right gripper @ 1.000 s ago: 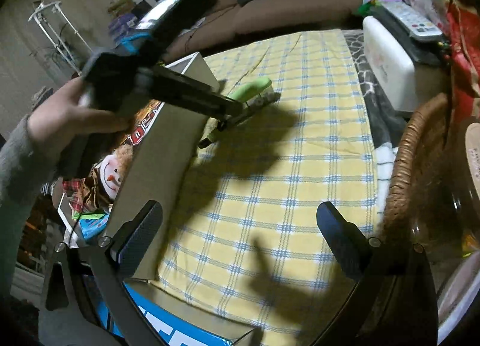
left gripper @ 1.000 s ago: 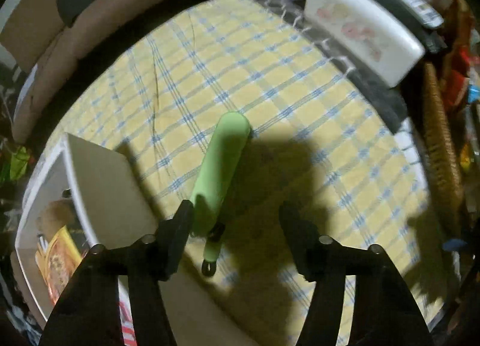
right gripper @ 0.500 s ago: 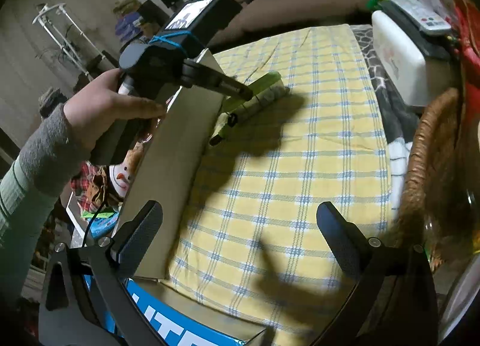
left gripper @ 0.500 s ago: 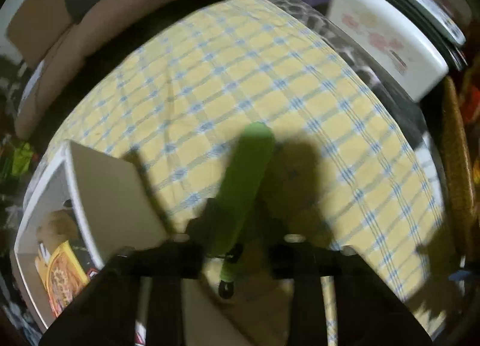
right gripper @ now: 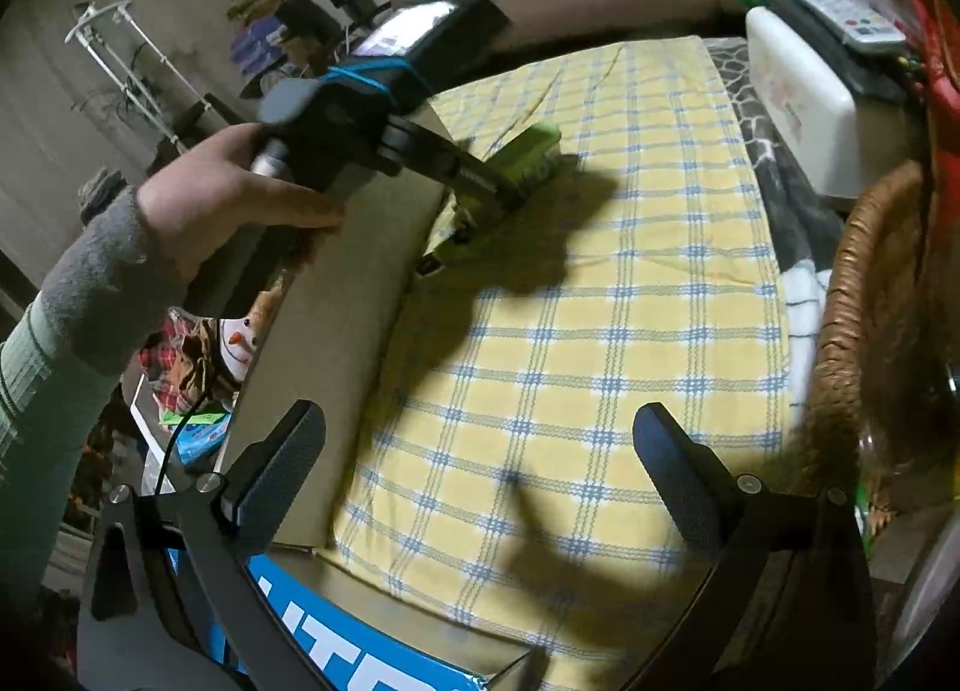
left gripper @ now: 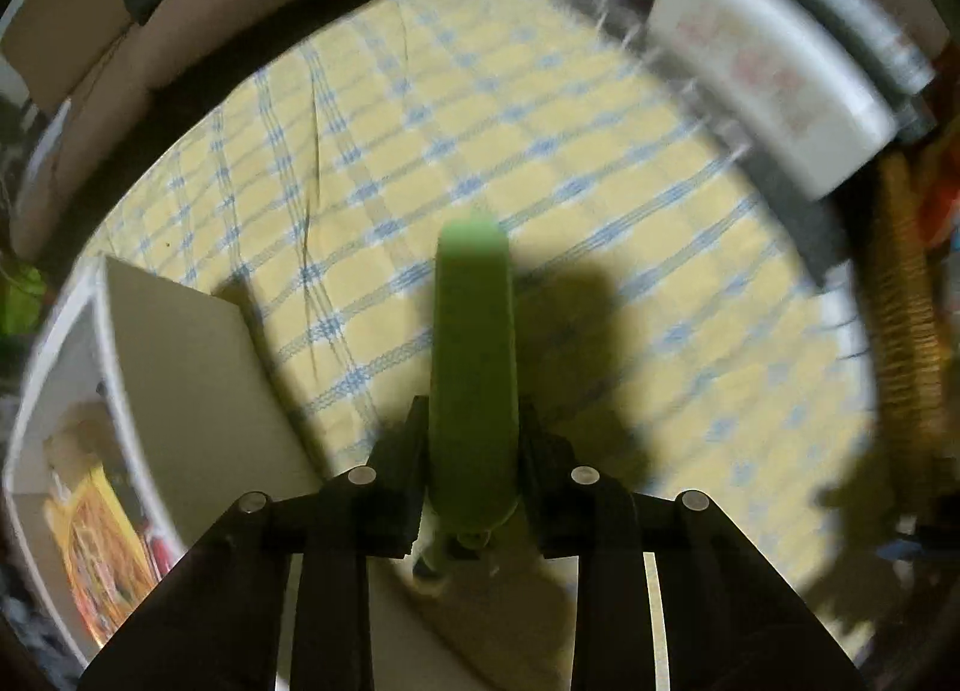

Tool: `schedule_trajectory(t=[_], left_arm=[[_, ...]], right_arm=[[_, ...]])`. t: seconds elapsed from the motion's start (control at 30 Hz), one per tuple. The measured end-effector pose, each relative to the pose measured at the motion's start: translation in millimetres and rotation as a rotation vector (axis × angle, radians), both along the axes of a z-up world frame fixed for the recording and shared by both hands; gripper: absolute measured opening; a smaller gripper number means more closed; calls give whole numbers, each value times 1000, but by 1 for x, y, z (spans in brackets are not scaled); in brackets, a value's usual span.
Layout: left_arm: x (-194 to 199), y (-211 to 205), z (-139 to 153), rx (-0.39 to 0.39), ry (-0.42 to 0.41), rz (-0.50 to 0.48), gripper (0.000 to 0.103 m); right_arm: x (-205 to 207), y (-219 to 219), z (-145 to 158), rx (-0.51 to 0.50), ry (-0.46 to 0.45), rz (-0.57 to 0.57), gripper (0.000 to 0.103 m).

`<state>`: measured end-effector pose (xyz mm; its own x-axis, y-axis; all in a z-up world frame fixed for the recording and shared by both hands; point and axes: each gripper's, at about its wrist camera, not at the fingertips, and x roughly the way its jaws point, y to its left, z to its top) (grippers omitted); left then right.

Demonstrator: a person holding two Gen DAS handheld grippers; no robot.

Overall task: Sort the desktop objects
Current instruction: 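Grasp the light-green case with the left gripper and lift it, then close the right gripper on the green case while the left gripper holds it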

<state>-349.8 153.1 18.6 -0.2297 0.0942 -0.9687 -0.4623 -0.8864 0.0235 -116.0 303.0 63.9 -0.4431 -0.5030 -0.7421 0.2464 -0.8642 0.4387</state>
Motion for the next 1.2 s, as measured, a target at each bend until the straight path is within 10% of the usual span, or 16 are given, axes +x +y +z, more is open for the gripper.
schedule_trajectory(t=[0.17, 0.37, 0.7, 0.77, 0.9, 1.2], left_arm=[[41, -30, 49, 244, -21, 13, 26], [114, -82, 99, 596, -73, 44, 26], [240, -171, 123, 1074, -78, 97, 26], [252, -187, 122, 1104, -66, 120, 26], [271, -235, 106, 1217, -75, 200, 26], [283, -323, 102, 1298, 81, 336, 39]], right_arm=[[1, 9, 9, -107, 13, 0, 103], [6, 35, 15, -605, -43, -61, 99], [25, -11, 30, -854, -59, -72, 97], [26, -41, 32, -877, -90, -19, 90], [29, -92, 44, -977, -84, 82, 27], [11, -202, 71, -881, -90, 173, 23]])
